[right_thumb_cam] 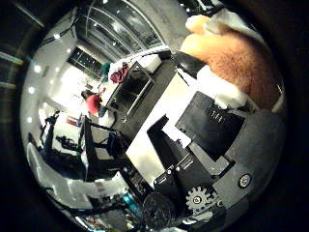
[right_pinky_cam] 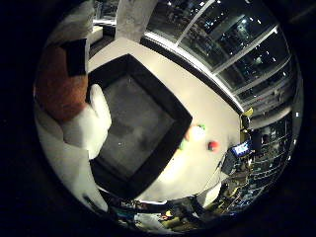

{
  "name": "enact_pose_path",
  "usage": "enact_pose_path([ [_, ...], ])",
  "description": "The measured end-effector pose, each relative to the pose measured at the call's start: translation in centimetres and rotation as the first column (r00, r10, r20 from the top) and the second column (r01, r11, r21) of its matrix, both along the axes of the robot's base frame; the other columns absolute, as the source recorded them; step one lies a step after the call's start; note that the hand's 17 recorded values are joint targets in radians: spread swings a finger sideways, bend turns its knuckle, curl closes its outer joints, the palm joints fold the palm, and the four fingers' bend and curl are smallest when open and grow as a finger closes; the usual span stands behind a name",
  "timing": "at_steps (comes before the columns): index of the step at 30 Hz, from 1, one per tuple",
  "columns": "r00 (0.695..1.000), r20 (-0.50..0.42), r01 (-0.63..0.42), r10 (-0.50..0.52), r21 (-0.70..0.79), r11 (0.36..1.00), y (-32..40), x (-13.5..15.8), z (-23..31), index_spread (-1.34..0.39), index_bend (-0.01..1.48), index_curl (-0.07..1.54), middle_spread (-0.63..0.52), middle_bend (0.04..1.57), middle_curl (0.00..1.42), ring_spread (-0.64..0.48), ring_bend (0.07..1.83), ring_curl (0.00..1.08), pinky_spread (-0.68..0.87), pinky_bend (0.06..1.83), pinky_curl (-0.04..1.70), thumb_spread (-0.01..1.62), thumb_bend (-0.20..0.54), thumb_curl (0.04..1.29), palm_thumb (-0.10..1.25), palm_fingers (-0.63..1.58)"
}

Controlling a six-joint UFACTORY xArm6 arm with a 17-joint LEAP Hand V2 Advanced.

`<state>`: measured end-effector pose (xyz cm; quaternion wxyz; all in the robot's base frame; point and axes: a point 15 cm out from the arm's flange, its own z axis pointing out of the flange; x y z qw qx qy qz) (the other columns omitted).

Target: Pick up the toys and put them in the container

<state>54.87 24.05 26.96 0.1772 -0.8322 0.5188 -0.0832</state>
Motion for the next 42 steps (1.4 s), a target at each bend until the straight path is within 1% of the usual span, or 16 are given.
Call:
enact_pose_path([
  [1, 1.0, -0.014, -0.002, 0.001, -0.008, 1.0, -0.2, -0.1, -0.4, -0.39, 0.56, 0.56, -0.17, 0.96, 0.47, -0.2, 1.22, 0.48, -0.36, 1.03, 0.87, 0.89, -0.019, 0.6, 0.83, 0.33],
  [2, 0.999, -0.036, -0.007, 0.006, -0.023, 1.0, -0.4, -0.5, -0.9, -0.44, 0.55, 0.52, -0.16, 0.85, 0.42, -0.17, 1.11, 0.43, -0.26, 0.95, 0.85, 0.93, -0.022, 0.59, 0.82, 0.14],
  [3, 0.998, -0.064, -0.011, 0.009, -0.04, 0.999, -0.9, -0.9, -1.6, -0.48, 0.52, 0.47, -0.11, 0.7, 0.37, -0.05, 0.93, 0.36, -0.09, 0.91, 0.81, 0.95, -0.033, 0.57, 0.8, -0.08],
  [4, 0.995, -0.095, -0.019, 0.013, -0.061, 0.998, -1.4, -1.4, -2.3, -0.48, 0.5, 0.46, -0.1, 0.68, 0.36, -0.02, 0.89, 0.34, -0.05, 0.9, 0.79, 0.96, -0.031, 0.56, 0.8, -0.1],
  [6, 0.987, -0.161, -0.046, 0.027, -0.114, 0.992, -2.9, -2.6, -3.6, -0.5, 0.4, 0.4, -0.02, 0.51, 0.31, 0.09, 0.71, 0.26, 0.16, 0.8, 0.71, 0.98, -0.039, 0.53, 0.77, -0.23],
  [8, 0.981, -0.185, -0.082, 0.052, -0.159, 0.984, -4.0, -2.8, -3.6, -0.51, 0.3, 0.36, 0.04, 0.4, 0.28, 0.16, 0.61, 0.22, 0.29, 0.72, 0.64, 0.98, -0.038, 0.5, 0.74, -0.21],
  [9, 0.981, -0.185, -0.094, 0.061, -0.172, 0.981, -4.4, -2.6, -3.4, -0.52, 0.23, 0.34, 0.06, 0.33, 0.26, 0.2, 0.54, 0.2, 0.38, 0.67, 0.58, 0.99, -0.035, 0.47, 0.72, -0.14],
  [11, 0.981, -0.189, -0.088, 0.053, -0.179, 0.98, -5.4, -2.5, -3.1, -0.52, 0.17, 0.31, 0.09, 0.25, 0.26, 0.23, 0.47, 0.18, 0.45, 0.61, 0.52, 0.99, -0.032, 0.45, 0.71, -0.09],
  [17, 0.98, -0.197, -0.073, 0.03, -0.214, 0.974, -11.3, -3.7, 1.0, -0.42, 0.15, 0.27, 0.11, 0.23, 0.29, 0.23, 0.39, 0.18, 0.48, 0.53, 0.43, 1.0, -0.026, 0.4, 0.7, -0.02],
  [20, 0.979, -0.202, -0.036, -0.016, -0.251, 0.967, -15.8, -4.8, 3.2, -0.4, 0.16, 0.26, 0.11, 0.25, 0.3, 0.21, 0.37, 0.19, 0.46, 0.5, 0.4, 1.0, -0.026, 0.39, 0.7, 0.0],
  [27, 0.938, -0.307, 0.048, -0.159, -0.339, 0.94, -26.8, -9.8, 5.6, -0.36, 0.16, 0.26, 0.11, 0.25, 0.32, 0.2, 0.33, 0.2, 0.42, 0.45, 0.36, 1.0, -0.026, 0.37, 0.71, 0.01],
  [30, 0.913, -0.346, 0.089, -0.216, -0.347, 0.934, -30.9, -11.7, 4.7, -0.35, 0.17, 0.27, 0.11, 0.24, 0.32, 0.19, 0.32, 0.21, 0.4, 0.43, 0.35, 1.0, -0.026, 0.37, 0.7, 0.02],
  [32, 0.895, -0.375, 0.108, -0.241, -0.341, 0.934, -33.1, -13.7, 3.5, -0.36, 0.18, 0.28, 0.11, 0.23, 0.32, 0.19, 0.29, 0.2, 0.4, 0.41, 0.34, 1.0, -0.024, 0.36, 0.71, 0.04],
  [33, 0.892, -0.38, 0.115, -0.246, -0.337, 0.935, -33.8, -14.4, 3.1, -0.37, 0.18, 0.28, 0.11, 0.23, 0.32, 0.19, 0.28, 0.2, 0.4, 0.4, 0.33, 1.0, -0.023, 0.36, 0.71, 0.05],
  [38, 0.911, -0.318, 0.159, -0.264, -0.321, 0.934, -36.6, -15.9, 0.3, -0.42, 0.19, 0.31, 0.09, 0.2, 0.32, 0.19, 0.22, 0.21, 0.38, 0.34, 0.31, 0.98, -0.021, 0.37, 0.75, 0.11],
  [42, 0.908, -0.344, 0.129, -0.239, -0.313, 0.941, -36.8, -18.1, -3.3, -0.44, 0.18, 0.31, 0.08, 0.19, 0.31, 0.19, 0.19, 0.21, 0.38, 0.32, 0.31, 0.97, -0.02, 0.38, 0.79, 0.12],
])
